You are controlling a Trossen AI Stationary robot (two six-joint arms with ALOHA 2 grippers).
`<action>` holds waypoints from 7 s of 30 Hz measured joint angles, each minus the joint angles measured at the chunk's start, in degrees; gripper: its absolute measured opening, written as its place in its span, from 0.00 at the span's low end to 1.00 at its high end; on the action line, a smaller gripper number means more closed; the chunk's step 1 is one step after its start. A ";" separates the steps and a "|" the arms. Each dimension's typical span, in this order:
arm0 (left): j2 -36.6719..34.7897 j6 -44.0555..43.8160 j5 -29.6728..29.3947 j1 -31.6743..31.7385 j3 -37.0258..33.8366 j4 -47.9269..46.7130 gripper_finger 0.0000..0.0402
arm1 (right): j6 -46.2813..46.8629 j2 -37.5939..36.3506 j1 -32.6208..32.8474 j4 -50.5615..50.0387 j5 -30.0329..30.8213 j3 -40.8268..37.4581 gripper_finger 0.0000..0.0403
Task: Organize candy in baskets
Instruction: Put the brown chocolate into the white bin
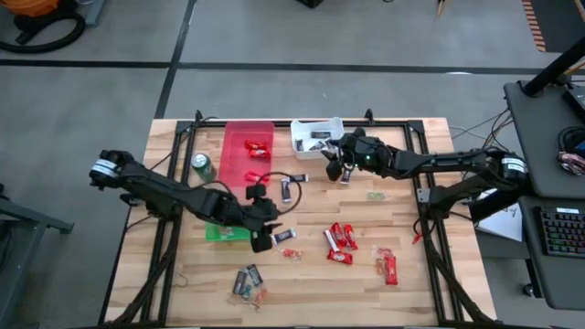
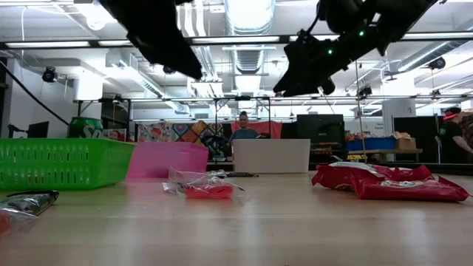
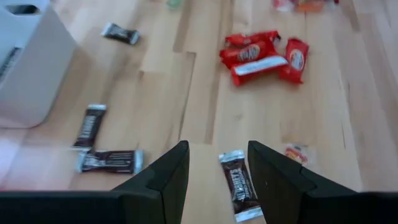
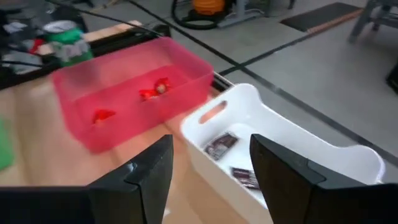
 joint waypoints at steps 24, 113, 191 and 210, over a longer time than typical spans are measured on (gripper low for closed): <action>16.98 -5.80 1.66 -0.22 0.64 5.62 0.47 | 1.57 -0.37 8.60 -1.98 0.23 -0.07 0.51; 20.14 6.15 9.35 2.22 -5.79 16.84 0.00 | 31.86 17.90 17.24 -6.83 -22.68 4.19 0.51; -11.05 13.16 1.63 2.90 -13.16 18.14 0.00 | 15.98 21.81 13.81 -17.29 -28.19 18.78 0.02; -34.48 28.86 0.76 26.70 -12.61 1.11 0.00 | -4.79 15.59 -17.65 -14.66 -28.02 20.70 0.02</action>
